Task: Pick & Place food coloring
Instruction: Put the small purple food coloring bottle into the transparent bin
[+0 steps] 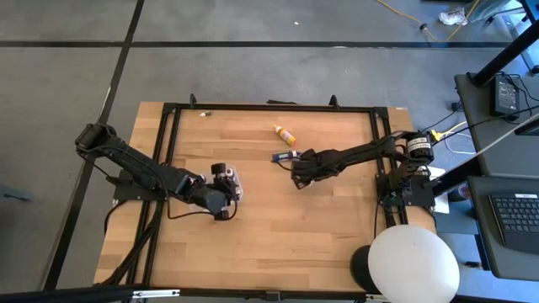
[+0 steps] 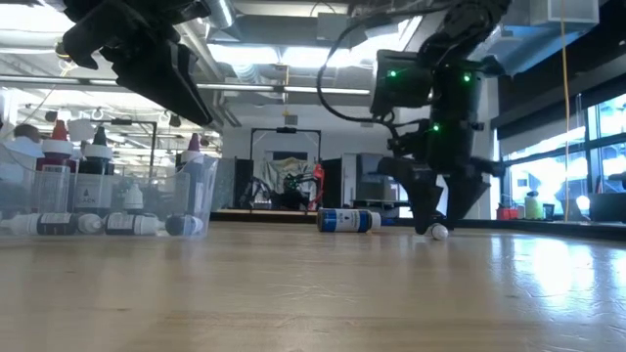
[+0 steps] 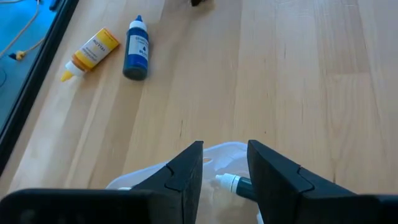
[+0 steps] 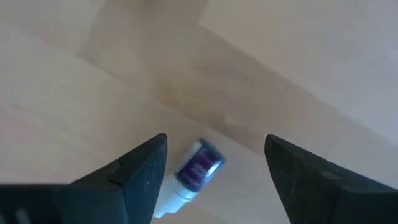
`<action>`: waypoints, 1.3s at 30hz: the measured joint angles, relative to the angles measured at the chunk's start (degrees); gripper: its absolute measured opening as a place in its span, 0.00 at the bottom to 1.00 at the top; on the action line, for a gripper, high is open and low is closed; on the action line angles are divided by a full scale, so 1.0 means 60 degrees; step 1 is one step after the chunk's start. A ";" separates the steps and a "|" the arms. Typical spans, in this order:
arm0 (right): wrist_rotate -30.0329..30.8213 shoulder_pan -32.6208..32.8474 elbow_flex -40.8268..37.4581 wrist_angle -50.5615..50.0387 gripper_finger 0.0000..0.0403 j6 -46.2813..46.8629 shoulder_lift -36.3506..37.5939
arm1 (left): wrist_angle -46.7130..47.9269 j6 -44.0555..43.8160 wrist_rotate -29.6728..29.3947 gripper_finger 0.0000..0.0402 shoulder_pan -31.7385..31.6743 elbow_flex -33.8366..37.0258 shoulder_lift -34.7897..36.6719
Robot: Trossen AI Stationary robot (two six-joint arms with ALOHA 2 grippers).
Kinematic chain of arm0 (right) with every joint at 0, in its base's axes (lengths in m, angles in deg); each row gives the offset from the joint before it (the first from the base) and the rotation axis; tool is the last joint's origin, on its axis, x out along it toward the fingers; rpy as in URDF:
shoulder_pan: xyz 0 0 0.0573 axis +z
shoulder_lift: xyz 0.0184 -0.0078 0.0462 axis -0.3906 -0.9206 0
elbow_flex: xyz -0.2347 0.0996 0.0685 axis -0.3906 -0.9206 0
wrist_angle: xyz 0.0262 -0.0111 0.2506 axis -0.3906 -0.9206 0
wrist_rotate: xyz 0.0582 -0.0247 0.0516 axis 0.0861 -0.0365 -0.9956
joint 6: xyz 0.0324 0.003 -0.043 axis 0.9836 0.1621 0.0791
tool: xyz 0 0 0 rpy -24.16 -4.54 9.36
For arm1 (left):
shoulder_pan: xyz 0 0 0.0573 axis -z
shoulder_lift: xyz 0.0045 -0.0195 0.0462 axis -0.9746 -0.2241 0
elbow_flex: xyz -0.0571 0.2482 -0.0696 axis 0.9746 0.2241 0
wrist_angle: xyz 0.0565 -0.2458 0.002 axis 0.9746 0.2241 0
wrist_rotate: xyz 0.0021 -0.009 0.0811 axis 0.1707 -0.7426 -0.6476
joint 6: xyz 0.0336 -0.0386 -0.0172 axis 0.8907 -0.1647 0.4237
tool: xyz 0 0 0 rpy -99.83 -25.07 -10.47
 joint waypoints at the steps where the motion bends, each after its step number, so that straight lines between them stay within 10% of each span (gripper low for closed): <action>1: -0.0113 0.0024 -0.0137 0.0245 0.68 0.0028 0.0000 | 0.0000 0.0000 0.0000 0.31 0.0000 0.0000 0.0000; 39: -0.0204 0.0343 -0.0092 0.0954 0.19 -0.2840 -0.0044 | -0.0072 -0.0454 0.0011 0.30 0.0000 0.0000 -0.0007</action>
